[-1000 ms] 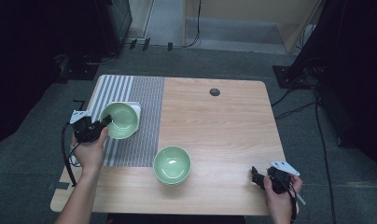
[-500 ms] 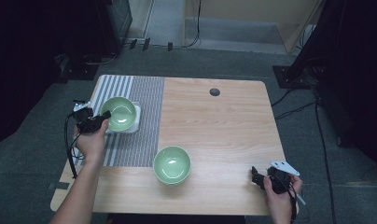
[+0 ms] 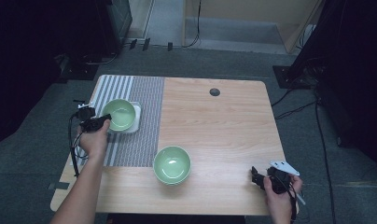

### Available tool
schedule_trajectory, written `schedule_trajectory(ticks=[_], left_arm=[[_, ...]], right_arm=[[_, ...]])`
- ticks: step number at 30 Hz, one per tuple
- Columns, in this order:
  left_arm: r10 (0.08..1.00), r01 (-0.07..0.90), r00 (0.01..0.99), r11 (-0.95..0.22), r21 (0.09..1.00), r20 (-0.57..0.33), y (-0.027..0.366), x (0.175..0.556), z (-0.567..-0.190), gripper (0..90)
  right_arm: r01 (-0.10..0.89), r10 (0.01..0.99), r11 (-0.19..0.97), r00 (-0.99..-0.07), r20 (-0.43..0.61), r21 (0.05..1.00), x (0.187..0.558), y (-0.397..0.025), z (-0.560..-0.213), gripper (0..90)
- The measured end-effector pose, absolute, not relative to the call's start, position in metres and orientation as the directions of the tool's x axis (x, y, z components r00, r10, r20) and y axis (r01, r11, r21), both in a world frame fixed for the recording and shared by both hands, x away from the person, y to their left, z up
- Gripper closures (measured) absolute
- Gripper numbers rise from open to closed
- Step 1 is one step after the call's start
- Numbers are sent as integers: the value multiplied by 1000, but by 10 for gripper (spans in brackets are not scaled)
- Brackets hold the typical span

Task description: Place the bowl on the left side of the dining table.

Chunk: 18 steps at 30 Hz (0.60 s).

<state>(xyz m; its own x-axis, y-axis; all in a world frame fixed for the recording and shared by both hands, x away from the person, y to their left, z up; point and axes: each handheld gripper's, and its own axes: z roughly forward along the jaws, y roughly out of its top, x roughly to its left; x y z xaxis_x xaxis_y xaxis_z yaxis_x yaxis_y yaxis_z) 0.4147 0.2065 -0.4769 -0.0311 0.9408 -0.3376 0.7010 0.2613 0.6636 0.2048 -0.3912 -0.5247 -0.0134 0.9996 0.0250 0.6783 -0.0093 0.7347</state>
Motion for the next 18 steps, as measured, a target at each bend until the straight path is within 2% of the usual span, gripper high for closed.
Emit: schedule_trajectory(ticks=[6,9,18], left_arm=[[944,745,-74,267,611,-322,207,424,-478,850],[927,761,-95,302,574,-362,211,431,-479,849],[918,790,-114,315,525,-380,213,442,-479,846]], right_arm=[[678,1000,-10,-12,24,735,205,-391,-525,143],[678,1000,-9,-12,24,735,205,-391,-525,143],[678,1000,-9,-13,25,735,205,-391,-525,144]])
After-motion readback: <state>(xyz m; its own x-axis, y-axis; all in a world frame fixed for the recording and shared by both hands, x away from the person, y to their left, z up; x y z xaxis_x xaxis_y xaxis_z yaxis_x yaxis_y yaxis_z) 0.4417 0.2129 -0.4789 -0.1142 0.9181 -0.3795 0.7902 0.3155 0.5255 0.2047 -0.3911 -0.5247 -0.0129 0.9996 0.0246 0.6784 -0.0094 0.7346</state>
